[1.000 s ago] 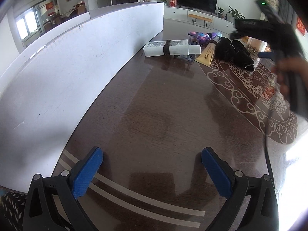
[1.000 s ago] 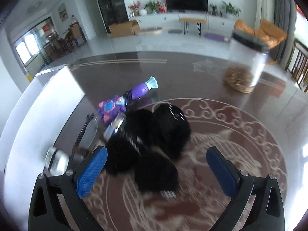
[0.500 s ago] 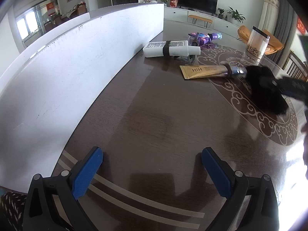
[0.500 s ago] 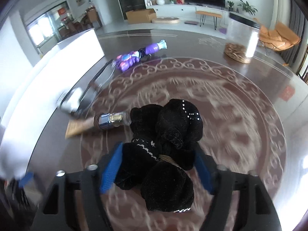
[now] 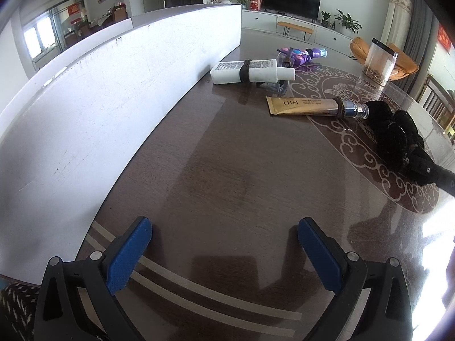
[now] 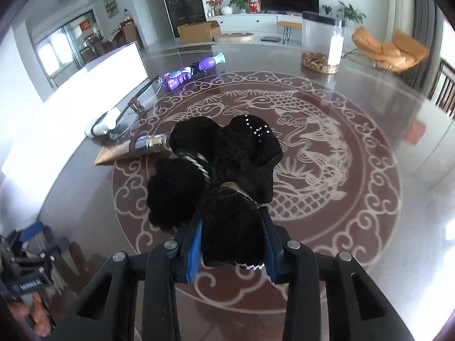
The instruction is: Organize objects
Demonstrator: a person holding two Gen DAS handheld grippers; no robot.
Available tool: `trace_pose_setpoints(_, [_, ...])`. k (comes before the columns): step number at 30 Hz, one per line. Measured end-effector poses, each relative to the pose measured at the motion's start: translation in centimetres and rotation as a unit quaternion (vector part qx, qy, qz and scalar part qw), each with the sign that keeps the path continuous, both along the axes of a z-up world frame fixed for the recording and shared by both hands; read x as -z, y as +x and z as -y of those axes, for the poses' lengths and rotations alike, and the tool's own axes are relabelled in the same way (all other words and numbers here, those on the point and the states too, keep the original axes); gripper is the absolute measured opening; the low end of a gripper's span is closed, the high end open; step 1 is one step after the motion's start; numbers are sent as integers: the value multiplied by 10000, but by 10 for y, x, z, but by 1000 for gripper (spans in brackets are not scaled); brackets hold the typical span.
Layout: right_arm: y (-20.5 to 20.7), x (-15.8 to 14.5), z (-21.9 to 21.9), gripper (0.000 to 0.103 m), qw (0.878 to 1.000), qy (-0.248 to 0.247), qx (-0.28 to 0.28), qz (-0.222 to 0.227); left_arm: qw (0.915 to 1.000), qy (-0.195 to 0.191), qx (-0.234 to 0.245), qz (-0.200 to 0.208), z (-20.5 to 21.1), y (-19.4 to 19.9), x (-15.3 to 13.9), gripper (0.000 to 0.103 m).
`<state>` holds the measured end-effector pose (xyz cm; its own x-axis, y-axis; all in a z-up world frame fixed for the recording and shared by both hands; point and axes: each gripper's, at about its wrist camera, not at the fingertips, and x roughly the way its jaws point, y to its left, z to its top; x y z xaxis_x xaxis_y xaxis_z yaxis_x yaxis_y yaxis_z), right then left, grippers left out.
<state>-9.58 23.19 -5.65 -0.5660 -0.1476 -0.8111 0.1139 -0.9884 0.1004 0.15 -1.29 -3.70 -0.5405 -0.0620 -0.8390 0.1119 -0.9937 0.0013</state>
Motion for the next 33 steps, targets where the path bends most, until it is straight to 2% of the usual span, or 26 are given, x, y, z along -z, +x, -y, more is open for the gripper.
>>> trace_pose_setpoints(8, [66, -4, -38, 36, 9969, 252, 724, -197, 10000, -4, 1, 2, 0, 0, 0, 103])
trace_pose_setpoints(10, [80, -4, -46, 40, 9960, 241, 830, -244, 10000, -2, 4, 2, 0, 0, 0, 103])
trace_pose_setpoints(11, [85, -2, -49, 48, 9955, 182, 887, -272, 10000, -1, 4, 2, 0, 0, 0, 103])
trace_pose_setpoints(12, [88, -2, -50, 62, 9953, 144, 912, -287, 10000, -4, 6, 2, 0, 0, 0, 103])
trace_pose_setpoints(14, [91, 2, -51, 79, 9946, 124, 982, -316, 10000, -2, 9, 3, 0, -1, 0, 103])
trace_pose_setpoints(15, [92, 3, -51, 82, 9945, 134, 987, -321, 10000, -2, 8, 3, 0, 0, 0, 103])
trace_pose_setpoints(19, [91, 8, -48, 82, 9953, 185, 915, -253, 10000, -7, 3, -1, -1, 0, 0, 103])
trace_pose_setpoints(27, [90, 12, -43, 94, 9959, 298, 830, -181, 10000, -7, 5, 0, -1, -1, 0, 103])
trace_pose_setpoints(33, [89, 14, -38, 96, 9960, 432, 778, -120, 10000, -6, 5, 0, -1, -1, 0, 103])
